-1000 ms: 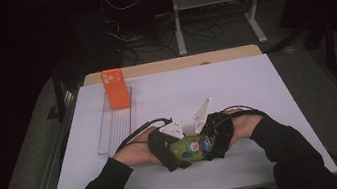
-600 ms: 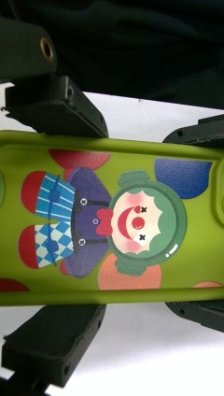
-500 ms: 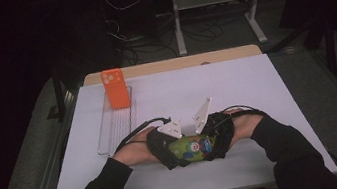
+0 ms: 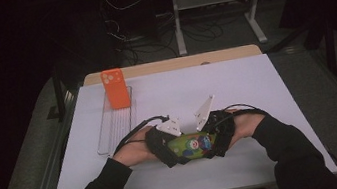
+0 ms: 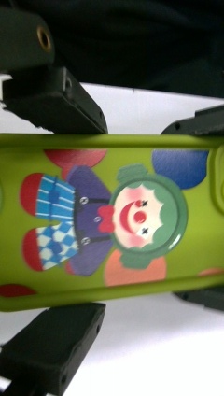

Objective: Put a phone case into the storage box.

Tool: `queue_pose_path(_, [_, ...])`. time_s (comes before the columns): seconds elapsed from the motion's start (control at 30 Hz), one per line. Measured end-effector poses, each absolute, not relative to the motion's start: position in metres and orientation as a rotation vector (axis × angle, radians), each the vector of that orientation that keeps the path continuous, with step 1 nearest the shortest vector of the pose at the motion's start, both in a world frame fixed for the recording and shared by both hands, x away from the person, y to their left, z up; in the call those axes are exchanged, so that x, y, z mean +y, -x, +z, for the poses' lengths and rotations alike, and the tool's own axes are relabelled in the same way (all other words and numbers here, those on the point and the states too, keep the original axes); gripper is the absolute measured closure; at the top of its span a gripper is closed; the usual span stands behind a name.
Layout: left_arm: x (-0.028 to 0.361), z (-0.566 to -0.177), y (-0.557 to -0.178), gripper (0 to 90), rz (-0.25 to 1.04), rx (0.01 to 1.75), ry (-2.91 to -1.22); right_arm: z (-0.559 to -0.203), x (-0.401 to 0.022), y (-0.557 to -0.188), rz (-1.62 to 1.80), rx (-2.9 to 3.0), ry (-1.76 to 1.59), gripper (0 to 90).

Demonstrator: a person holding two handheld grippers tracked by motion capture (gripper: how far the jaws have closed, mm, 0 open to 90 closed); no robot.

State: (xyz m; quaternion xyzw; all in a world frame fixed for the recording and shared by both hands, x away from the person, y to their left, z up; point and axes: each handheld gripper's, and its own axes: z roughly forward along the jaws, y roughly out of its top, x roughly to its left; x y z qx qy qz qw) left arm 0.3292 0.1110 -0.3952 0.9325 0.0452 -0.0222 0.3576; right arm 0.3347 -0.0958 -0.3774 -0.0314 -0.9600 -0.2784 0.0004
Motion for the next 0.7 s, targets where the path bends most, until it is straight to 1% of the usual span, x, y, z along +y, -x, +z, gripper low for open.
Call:
queue_pose_path(0.07, [0.113,-0.396,-0.330,15.7,-0.059,0.148,-2.393,-0.375,-0.101,-0.336,-0.879,-3.004,0.174,4.0])
queue_pose_path(0.13, [0.115,-0.396,-0.332,15.7,-0.035,0.182,-2.397,-0.374,-0.108,-0.338,-0.922,-2.977,0.241,3.1])
queue_pose_path(0.27, [0.118,-0.397,-0.336,15.7,0.023,0.274,-2.400,-0.373,-0.123,-0.343,-1.046,-2.981,0.354,2.9])
queue_pose_path(0.4, [0.120,-0.396,-0.338,15.6,0.067,0.376,-2.379,-0.379,-0.134,-0.345,-1.100,-2.941,0.511,2.0])
queue_pose_path(0.5, [0.120,-0.396,-0.340,15.6,0.120,0.439,-2.402,-0.385,-0.141,-0.343,-1.137,-2.930,0.631,1.0])
queue_pose_path(0.7, [0.121,-0.397,-0.342,15.6,0.154,0.600,-2.378,-0.391,-0.144,-0.337,-1.247,-2.821,0.882,0.8])
